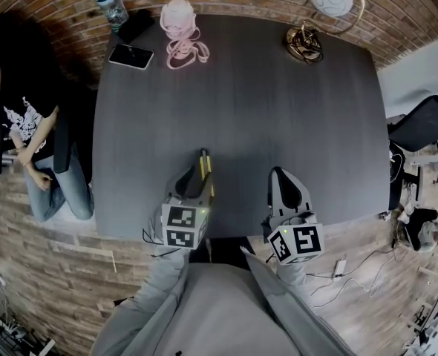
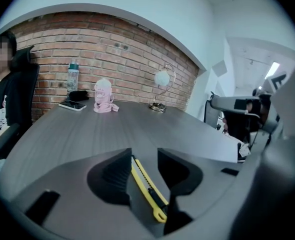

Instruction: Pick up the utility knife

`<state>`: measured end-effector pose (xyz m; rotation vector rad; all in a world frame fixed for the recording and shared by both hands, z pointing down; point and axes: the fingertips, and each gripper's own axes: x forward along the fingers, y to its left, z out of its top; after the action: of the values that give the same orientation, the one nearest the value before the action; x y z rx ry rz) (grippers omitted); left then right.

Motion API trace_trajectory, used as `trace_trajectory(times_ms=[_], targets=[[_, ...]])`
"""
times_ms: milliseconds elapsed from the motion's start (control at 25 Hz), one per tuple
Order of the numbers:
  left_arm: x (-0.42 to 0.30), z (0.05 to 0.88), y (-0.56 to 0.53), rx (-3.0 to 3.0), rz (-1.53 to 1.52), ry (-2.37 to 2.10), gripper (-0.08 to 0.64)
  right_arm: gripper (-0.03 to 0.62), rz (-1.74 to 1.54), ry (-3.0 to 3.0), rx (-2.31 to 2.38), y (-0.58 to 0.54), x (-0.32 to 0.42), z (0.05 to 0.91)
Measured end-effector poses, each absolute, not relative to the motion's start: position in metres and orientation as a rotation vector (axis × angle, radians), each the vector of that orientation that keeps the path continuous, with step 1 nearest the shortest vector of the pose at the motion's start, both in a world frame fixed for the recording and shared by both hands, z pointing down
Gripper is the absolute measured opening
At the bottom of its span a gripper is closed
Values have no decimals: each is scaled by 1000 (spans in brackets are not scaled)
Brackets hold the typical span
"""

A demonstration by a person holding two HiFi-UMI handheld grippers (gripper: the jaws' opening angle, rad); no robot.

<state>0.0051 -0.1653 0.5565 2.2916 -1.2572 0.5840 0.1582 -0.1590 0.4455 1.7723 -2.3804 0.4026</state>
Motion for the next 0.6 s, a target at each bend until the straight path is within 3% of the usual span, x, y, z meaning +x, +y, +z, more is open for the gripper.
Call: trace_trajectory(times_ms=[600], targets=[[15,615,-171,2156,717,-1354,260,18,440,-2353,1808,-158,173,456]])
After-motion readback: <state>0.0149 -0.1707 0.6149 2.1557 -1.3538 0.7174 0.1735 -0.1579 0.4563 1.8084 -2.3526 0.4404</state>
